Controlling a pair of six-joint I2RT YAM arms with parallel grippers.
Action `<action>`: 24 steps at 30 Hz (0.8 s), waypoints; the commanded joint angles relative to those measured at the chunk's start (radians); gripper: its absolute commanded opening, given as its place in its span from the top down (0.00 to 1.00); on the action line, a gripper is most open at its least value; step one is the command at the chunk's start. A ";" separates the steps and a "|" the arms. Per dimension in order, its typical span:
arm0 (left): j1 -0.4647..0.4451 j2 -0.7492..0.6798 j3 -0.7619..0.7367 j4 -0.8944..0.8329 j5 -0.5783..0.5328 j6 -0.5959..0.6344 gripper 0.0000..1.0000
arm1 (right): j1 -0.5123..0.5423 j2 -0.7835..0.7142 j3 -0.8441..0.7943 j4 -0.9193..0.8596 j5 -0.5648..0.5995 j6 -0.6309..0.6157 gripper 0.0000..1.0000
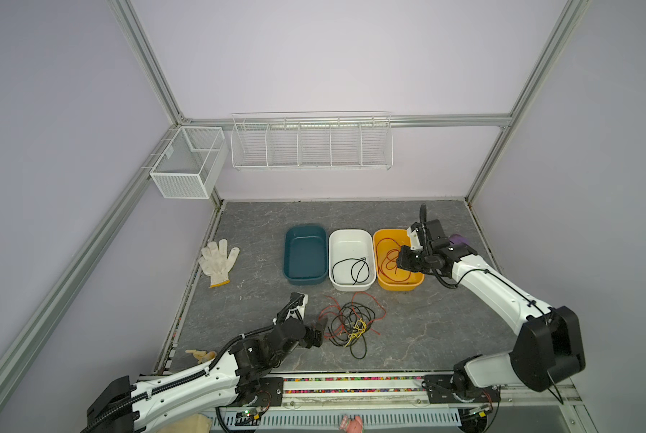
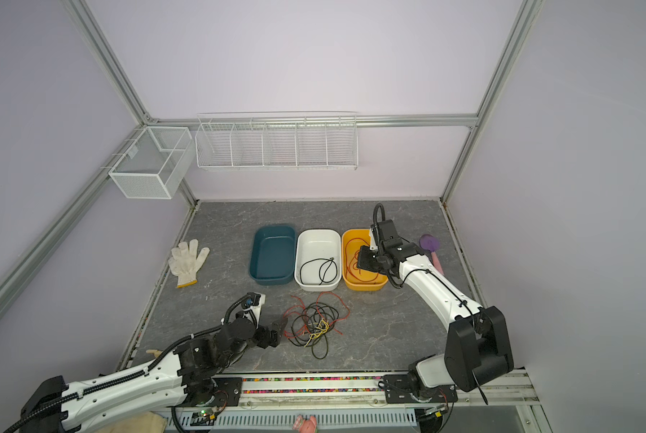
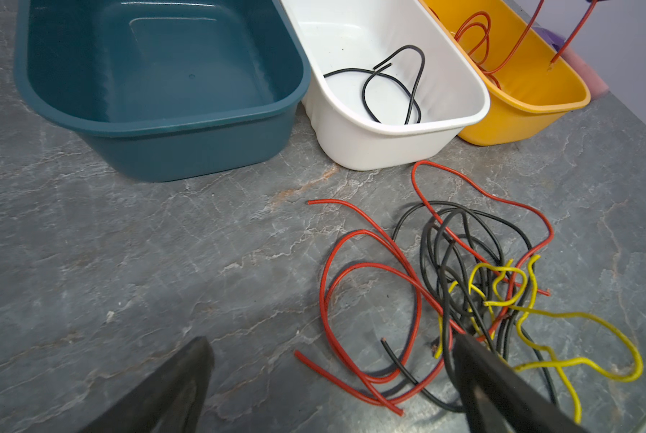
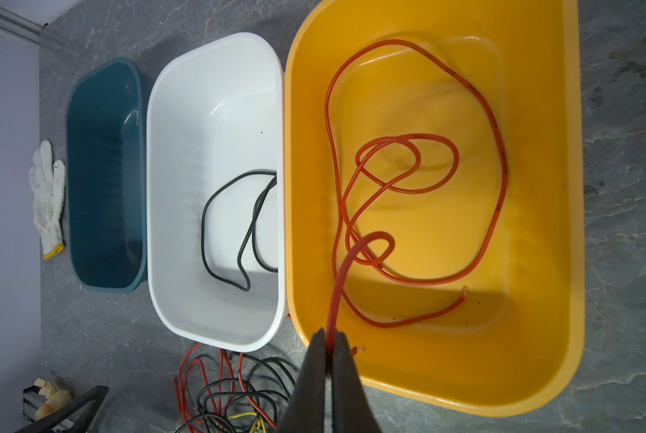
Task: Untangle the cables
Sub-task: 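Carry the red wire over the yellow tub and lower it in, then open the right gripper to drop the red wire into the yellow tub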
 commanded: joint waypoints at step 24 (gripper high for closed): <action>-0.005 0.001 -0.009 0.010 -0.015 0.003 0.00 | -0.017 0.132 0.001 -0.016 -0.058 -0.006 0.92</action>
